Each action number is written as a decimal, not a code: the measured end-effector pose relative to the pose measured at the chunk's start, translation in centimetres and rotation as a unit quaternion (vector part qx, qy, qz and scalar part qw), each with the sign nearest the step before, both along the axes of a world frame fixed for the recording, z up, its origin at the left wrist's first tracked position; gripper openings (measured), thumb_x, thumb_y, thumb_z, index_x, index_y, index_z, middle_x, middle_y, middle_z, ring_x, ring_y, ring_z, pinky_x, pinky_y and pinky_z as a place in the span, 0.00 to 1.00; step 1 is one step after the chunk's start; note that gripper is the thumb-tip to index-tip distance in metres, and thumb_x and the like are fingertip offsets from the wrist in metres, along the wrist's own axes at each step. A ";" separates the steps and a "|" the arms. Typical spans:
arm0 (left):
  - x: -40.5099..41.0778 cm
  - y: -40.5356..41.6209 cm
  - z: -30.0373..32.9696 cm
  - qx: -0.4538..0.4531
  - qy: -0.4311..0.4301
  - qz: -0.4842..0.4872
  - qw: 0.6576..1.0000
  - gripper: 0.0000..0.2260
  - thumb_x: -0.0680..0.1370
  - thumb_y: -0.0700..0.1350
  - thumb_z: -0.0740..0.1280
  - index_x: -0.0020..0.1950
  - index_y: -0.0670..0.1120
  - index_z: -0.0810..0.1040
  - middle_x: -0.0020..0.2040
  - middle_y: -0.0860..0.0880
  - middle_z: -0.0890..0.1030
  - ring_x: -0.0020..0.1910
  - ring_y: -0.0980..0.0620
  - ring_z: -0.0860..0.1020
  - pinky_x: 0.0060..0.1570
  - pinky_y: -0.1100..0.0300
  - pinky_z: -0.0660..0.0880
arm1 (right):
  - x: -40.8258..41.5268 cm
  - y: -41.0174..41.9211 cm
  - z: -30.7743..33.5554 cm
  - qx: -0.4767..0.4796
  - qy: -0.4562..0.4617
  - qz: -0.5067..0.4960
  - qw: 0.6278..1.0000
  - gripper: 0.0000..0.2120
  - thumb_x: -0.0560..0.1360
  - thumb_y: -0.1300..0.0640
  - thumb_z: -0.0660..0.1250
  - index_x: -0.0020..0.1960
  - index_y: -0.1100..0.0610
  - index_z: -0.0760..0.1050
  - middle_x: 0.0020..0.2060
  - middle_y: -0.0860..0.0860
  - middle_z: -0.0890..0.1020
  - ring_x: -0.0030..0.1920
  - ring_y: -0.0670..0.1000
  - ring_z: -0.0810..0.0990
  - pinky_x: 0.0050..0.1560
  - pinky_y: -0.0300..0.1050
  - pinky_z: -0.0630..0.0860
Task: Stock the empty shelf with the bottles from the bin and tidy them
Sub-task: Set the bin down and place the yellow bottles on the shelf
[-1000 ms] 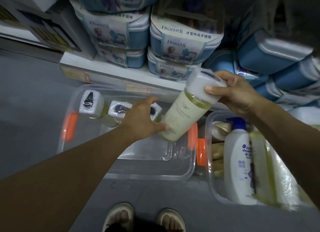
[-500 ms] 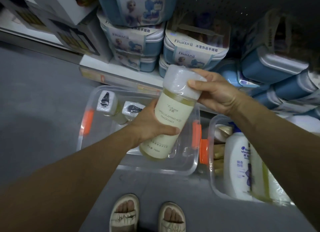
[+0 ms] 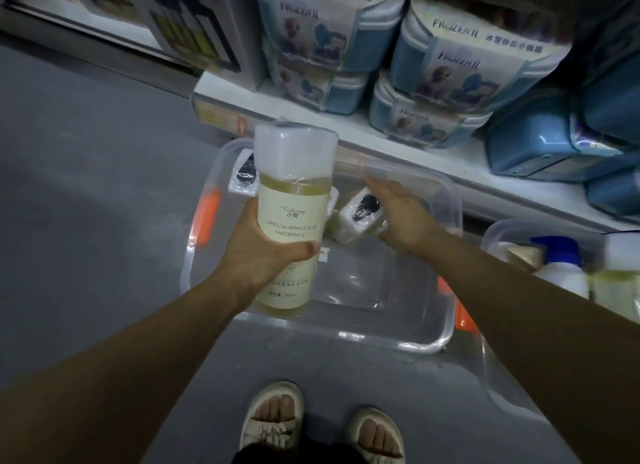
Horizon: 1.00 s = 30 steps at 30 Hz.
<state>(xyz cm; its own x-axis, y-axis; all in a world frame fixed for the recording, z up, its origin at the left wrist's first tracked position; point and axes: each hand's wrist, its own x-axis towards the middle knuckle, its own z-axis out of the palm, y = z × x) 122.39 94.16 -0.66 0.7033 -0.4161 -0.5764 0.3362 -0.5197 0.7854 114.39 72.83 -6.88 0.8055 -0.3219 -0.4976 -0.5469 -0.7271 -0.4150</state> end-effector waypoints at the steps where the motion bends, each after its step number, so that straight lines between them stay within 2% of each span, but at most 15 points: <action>1: 0.0 0.1 -0.5 -0.003 -0.002 0.000 1.000 0.31 0.64 0.38 0.78 0.63 0.50 0.70 0.53 0.53 0.80 0.51 0.57 0.78 0.39 0.62 0.71 | 0.4 -0.1 -0.7 -0.016 -0.006 0.015 1.000 0.46 0.66 0.68 0.74 0.77 0.51 0.54 0.73 0.54 0.62 0.71 0.56 0.65 0.66 0.43 0.64; 4: -0.2 0.3 -1.9 -0.007 -0.008 0.006 1.000 0.30 0.64 0.37 0.78 0.62 0.49 0.70 0.52 0.53 0.80 0.49 0.58 0.78 0.39 0.63 0.71 | 1.3 -0.1 -1.8 -0.021 -0.053 0.024 0.998 0.35 0.63 0.62 0.78 0.67 0.56 0.67 0.61 0.56 0.72 0.59 0.58 0.74 0.54 0.44 0.69; 7: -0.4 0.5 -2.6 -0.006 -0.010 0.009 1.000 0.29 0.65 0.37 0.77 0.61 0.49 0.70 0.51 0.54 0.80 0.48 0.59 0.77 0.39 0.64 0.71 | 1.0 0.3 -2.2 0.012 -0.074 0.005 0.997 0.29 0.61 0.59 0.80 0.56 0.58 0.68 0.53 0.56 0.76 0.51 0.55 0.76 0.45 0.41 0.67; 9: -0.4 0.6 -3.0 -0.006 -0.013 0.009 1.000 0.29 0.65 0.37 0.78 0.62 0.48 0.70 0.51 0.53 0.80 0.49 0.59 0.78 0.39 0.63 0.71 | -0.1 0.5 -2.3 0.043 -0.088 -0.078 0.992 0.28 0.61 0.56 0.81 0.51 0.55 0.66 0.46 0.51 0.77 0.44 0.51 0.76 0.42 0.41 0.70; 12: -0.4 0.5 -3.5 -0.001 -0.020 0.007 1.000 0.30 0.64 0.37 0.78 0.62 0.48 0.70 0.52 0.52 0.80 0.49 0.58 0.78 0.39 0.63 0.71 | -2.1 0.9 -2.8 0.097 -0.137 -0.214 0.962 0.30 0.61 0.57 0.81 0.54 0.54 0.66 0.40 0.40 0.75 0.39 0.38 0.74 0.34 0.26 0.68; 15: -0.4 0.3 -4.2 -0.002 -0.027 0.015 1.000 0.30 0.64 0.37 0.78 0.62 0.49 0.70 0.52 0.52 0.80 0.50 0.57 0.78 0.41 0.62 0.72 | -3.1 1.9 -4.7 0.179 -0.193 -0.294 0.919 0.34 0.59 0.63 0.81 0.60 0.53 0.68 0.44 0.38 0.76 0.44 0.38 0.77 0.39 0.23 0.70; 18: -0.4 0.0 -4.8 -0.005 -0.029 0.007 1.000 0.30 0.64 0.38 0.78 0.62 0.49 0.70 0.52 0.52 0.80 0.50 0.56 0.78 0.41 0.62 0.73 | -3.1 2.5 -6.7 0.230 -0.225 -0.327 0.889 0.34 0.61 0.64 0.81 0.61 0.51 0.69 0.48 0.39 0.79 0.49 0.41 0.79 0.48 0.28 0.74; 20: -0.3 -0.2 -5.2 -0.006 -0.032 -0.005 0.999 0.30 0.64 0.38 0.78 0.63 0.48 0.70 0.53 0.52 0.80 0.51 0.56 0.79 0.42 0.62 0.73 | -2.5 2.7 -7.3 0.249 -0.235 -0.342 0.875 0.31 0.63 0.62 0.80 0.58 0.47 0.68 0.48 0.39 0.78 0.51 0.41 0.78 0.51 0.33 0.75; 23: -0.4 -0.1 -5.8 -0.006 -0.031 0.004 0.999 0.31 0.64 0.37 0.78 0.63 0.48 0.70 0.52 0.53 0.81 0.50 0.57 0.79 0.41 0.63 0.73 | -2.0 2.3 -8.2 0.268 -0.257 -0.385 0.845 0.31 0.64 0.63 0.79 0.63 0.56 0.70 0.51 0.43 0.80 0.51 0.41 0.79 0.50 0.34 0.77; 25: -0.4 0.0 -5.8 -0.005 -0.029 0.006 1.000 0.30 0.64 0.36 0.78 0.62 0.48 0.70 0.51 0.53 0.81 0.49 0.59 0.79 0.40 0.64 0.72 | -1.9 1.6 -8.2 0.271 -0.267 -0.419 0.824 0.34 0.64 0.61 0.79 0.66 0.58 0.70 0.57 0.50 0.80 0.55 0.47 0.80 0.52 0.38 0.78; 27: -0.4 0.0 -5.6 -0.006 -0.028 -0.001 1.000 0.30 0.64 0.36 0.78 0.62 0.48 0.70 0.51 0.53 0.81 0.49 0.59 0.79 0.40 0.65 0.72 | -2.0 0.7 -7.8 0.285 -0.273 -0.449 0.801 0.34 0.62 0.56 0.79 0.66 0.57 0.72 0.58 0.52 0.80 0.56 0.51 0.80 0.53 0.44 0.78; 30: -0.4 -0.1 -5.2 -0.006 -0.028 -0.005 1.000 0.31 0.64 0.36 0.78 0.63 0.48 0.70 0.52 0.53 0.80 0.49 0.59 0.79 0.40 0.64 0.72 | -2.3 0.1 -6.7 0.339 -0.276 -0.474 0.764 0.24 0.65 0.56 0.77 0.60 0.53 0.76 0.53 0.49 0.82 0.54 0.49 0.80 0.54 0.48 0.77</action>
<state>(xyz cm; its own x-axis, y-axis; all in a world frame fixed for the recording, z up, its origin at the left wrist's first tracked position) 122.01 94.04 -5.84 0.7303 -0.4291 -0.5316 0.2873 -0.5132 0.8088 112.10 72.88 -13.58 0.5176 -0.7106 -0.4766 -0.2994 0.3714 -0.8789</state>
